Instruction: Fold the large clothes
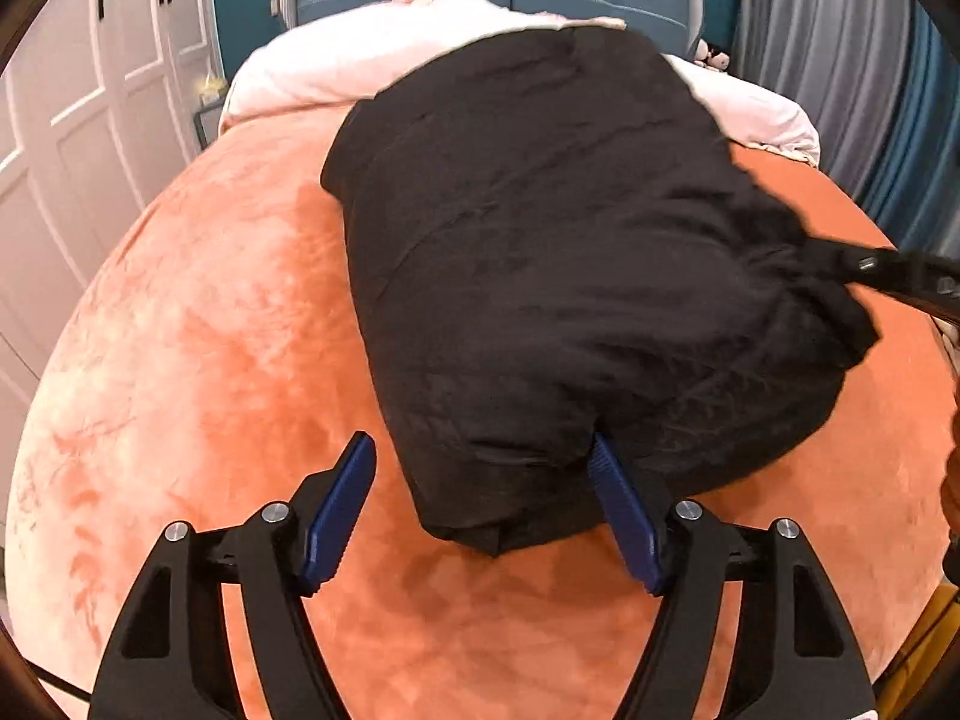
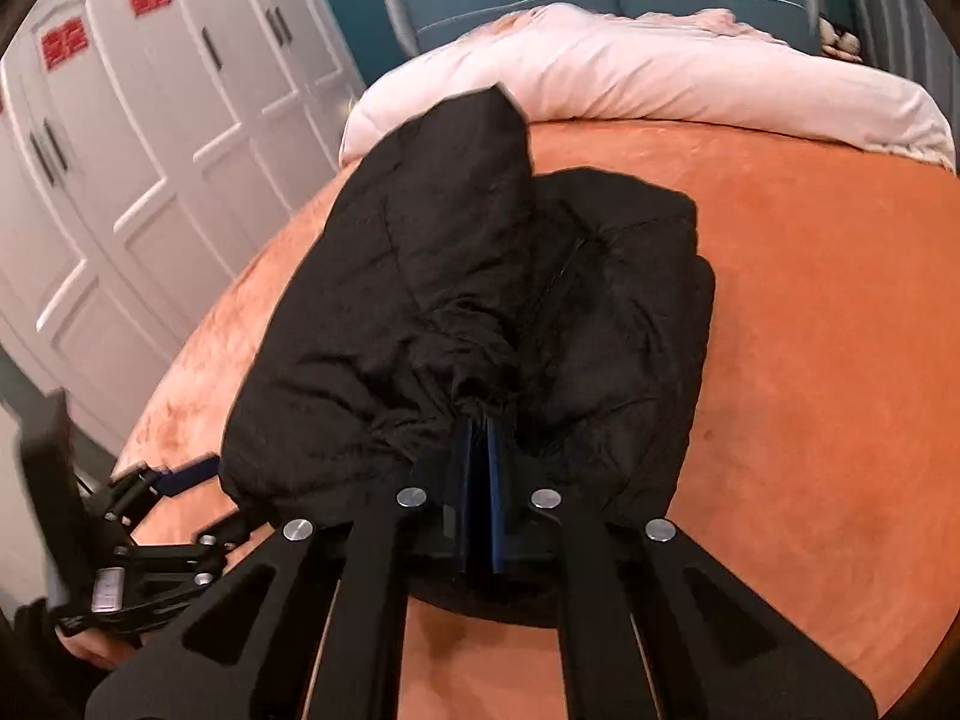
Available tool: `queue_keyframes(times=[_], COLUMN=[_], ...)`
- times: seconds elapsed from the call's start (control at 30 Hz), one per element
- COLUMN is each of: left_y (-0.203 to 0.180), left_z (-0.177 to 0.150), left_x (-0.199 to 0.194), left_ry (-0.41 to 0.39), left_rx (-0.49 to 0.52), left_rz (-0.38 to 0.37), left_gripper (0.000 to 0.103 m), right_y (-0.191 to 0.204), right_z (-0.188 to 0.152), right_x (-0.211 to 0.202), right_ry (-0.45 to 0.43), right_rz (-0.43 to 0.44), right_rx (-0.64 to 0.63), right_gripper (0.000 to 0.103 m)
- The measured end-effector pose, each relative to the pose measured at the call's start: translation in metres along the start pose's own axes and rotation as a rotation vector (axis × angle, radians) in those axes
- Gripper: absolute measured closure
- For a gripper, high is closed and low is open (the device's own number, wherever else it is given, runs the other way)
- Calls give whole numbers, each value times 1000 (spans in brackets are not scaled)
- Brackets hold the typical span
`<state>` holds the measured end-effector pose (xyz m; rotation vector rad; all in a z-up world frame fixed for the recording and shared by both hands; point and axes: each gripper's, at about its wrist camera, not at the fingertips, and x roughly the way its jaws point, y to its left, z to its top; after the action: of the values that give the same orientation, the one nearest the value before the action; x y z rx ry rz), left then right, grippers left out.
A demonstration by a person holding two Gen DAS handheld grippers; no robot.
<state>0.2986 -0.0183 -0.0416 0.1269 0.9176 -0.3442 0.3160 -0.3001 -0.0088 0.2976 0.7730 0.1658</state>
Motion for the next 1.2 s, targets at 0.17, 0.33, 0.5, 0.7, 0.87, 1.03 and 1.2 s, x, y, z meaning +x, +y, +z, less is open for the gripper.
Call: queue_keyframes(times=[0.17, 0.33, 0.5, 0.7, 0.87, 1.03, 1.2], left_y=[-6, -22, -20, -8, 4, 9, 0], left_z=[-8, -18, -7, 29, 53, 68, 73], left_x=[5, -16, -57, -79, -67, -53, -44], left_ry=[9, -42, -145, -206, -166, -148, -166], left_rx=[9, 27, 21, -32, -95, -122, -93], left_rz=[-33, -25, -20, 11, 39, 28, -7], left_gripper=[32, 33, 33, 32, 32, 32, 32], right_y=[-33, -54, -36, -11, 4, 11, -19], right_z=[-42, -70, -45, 36, 95, 86, 55], right_x=[27, 36, -19, -45, 15, 42, -27], right_ry=[88, 146, 43, -40, 18, 49, -121], right_rz=[-47, -110, -89, 16, 8, 71, 42], right_rx=[95, 161, 115, 92, 123, 104, 160], right_gripper=[103, 103, 103, 51, 40, 96, 101])
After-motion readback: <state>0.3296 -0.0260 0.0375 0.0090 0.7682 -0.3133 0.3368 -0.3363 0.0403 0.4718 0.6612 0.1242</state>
